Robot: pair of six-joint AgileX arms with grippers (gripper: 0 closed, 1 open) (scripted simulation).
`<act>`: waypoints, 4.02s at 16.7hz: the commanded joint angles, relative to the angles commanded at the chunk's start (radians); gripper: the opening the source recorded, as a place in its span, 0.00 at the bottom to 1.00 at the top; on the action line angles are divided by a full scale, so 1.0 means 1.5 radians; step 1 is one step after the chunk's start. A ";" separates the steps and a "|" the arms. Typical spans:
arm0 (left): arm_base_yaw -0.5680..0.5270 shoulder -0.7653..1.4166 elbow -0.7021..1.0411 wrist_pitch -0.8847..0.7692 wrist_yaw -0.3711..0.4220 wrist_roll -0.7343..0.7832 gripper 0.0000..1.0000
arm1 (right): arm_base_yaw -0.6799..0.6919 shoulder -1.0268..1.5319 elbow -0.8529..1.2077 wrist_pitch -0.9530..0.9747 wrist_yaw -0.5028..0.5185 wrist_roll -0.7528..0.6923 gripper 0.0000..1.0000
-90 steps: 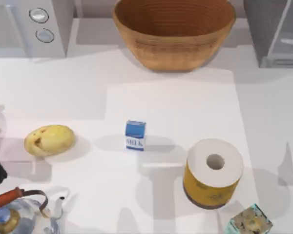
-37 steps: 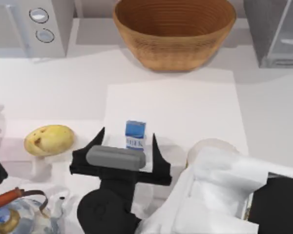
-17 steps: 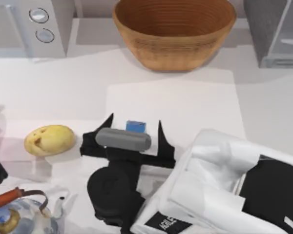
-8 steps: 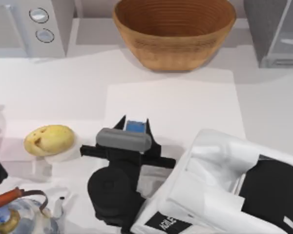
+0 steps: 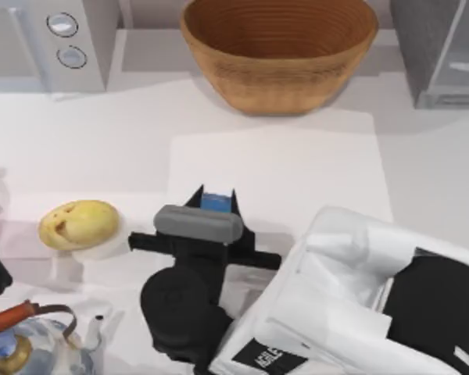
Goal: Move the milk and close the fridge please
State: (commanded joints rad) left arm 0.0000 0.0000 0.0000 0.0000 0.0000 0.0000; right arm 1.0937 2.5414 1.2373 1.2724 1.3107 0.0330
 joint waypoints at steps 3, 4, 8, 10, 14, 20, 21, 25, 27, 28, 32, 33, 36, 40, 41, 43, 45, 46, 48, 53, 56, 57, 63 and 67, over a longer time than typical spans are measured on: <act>0.000 0.000 0.000 0.000 0.000 0.000 1.00 | 0.000 0.000 0.000 0.000 0.000 0.000 0.00; 0.000 0.000 0.000 0.000 0.000 0.000 1.00 | 0.000 0.000 0.000 0.000 0.000 0.000 0.00; 0.000 0.000 0.000 0.000 0.000 0.000 1.00 | -0.003 -0.013 0.007 0.000 0.001 0.019 0.00; 0.000 0.000 0.000 0.000 0.000 0.000 1.00 | -0.010 -0.026 0.011 -0.001 0.000 0.042 0.00; 0.000 0.000 0.000 0.000 0.000 0.000 1.00 | -0.011 -0.039 -0.005 -0.020 -0.014 0.062 0.00; 0.000 0.000 0.000 0.000 0.000 0.000 1.00 | 0.004 -0.058 -0.025 -0.060 -0.021 0.034 0.00; 0.000 0.000 0.000 0.000 0.000 0.000 1.00 | 0.005 -0.061 -0.023 -0.059 -0.015 0.024 0.00; 0.000 0.000 0.000 0.000 0.000 0.000 1.00 | 0.002 -0.067 -0.018 -0.053 0.000 0.003 0.00; 0.000 0.000 0.000 0.000 0.000 0.000 1.00 | 0.002 -0.067 -0.018 -0.053 0.000 0.003 0.00; 0.000 0.000 0.000 0.000 0.000 0.000 1.00 | 0.001 -0.064 -0.019 -0.052 -0.001 0.005 0.00; 0.000 0.000 0.000 0.000 0.000 0.000 1.00 | -0.025 -0.099 -0.034 -0.055 -0.042 0.004 0.00; 0.000 0.000 0.000 0.000 0.000 0.000 1.00 | -0.044 -0.119 -0.048 -0.056 -0.067 0.003 0.00; 0.000 0.000 0.000 0.000 0.000 0.000 1.00 | -0.128 -0.195 -0.110 -0.064 -0.168 0.001 0.00; 0.000 0.000 0.000 0.000 0.000 0.000 1.00 | -0.284 -0.325 -0.227 -0.075 -0.347 -0.003 0.00; 0.000 0.000 0.000 0.000 0.000 0.000 1.00 | -0.327 -0.359 -0.260 -0.078 -0.396 -0.004 0.00; 0.000 0.000 0.000 0.000 0.000 0.000 1.00 | -0.413 -0.429 -0.327 -0.084 -0.495 -0.005 0.00; 0.000 0.000 0.000 0.000 0.000 0.000 1.00 | -0.495 -0.496 -0.393 -0.091 -0.591 -0.006 0.00; 0.000 0.000 0.000 0.000 0.000 0.000 1.00 | -0.534 -0.529 -0.423 -0.094 -0.636 -0.007 0.00; 0.000 0.000 0.000 0.000 0.000 0.000 1.00 | -0.603 -0.589 -0.478 -0.099 -0.716 -0.008 0.00; 0.000 0.000 0.000 0.000 0.000 0.000 1.00 | -0.713 -0.685 -0.560 -0.105 -0.840 -0.011 0.00; 0.000 0.000 0.000 0.000 0.000 0.000 1.00 | -0.719 -0.691 -0.565 -0.105 -0.848 -0.011 0.00; 0.000 0.000 0.000 0.000 0.000 0.000 1.00 | -0.719 -0.691 -0.565 -0.105 -0.848 -0.011 0.00; 0.000 0.000 0.000 0.000 0.000 0.000 1.00 | -0.734 -0.622 -0.493 -0.107 -0.865 -0.011 0.00; 0.000 0.000 0.000 0.000 0.000 0.000 1.00 | -0.770 -0.490 -0.354 -0.115 -0.905 -0.012 0.00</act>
State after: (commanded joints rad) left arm 0.0000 0.0000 0.0000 0.0000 0.0000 0.0000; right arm -0.0613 1.8069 0.7057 1.1002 -0.0469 0.0143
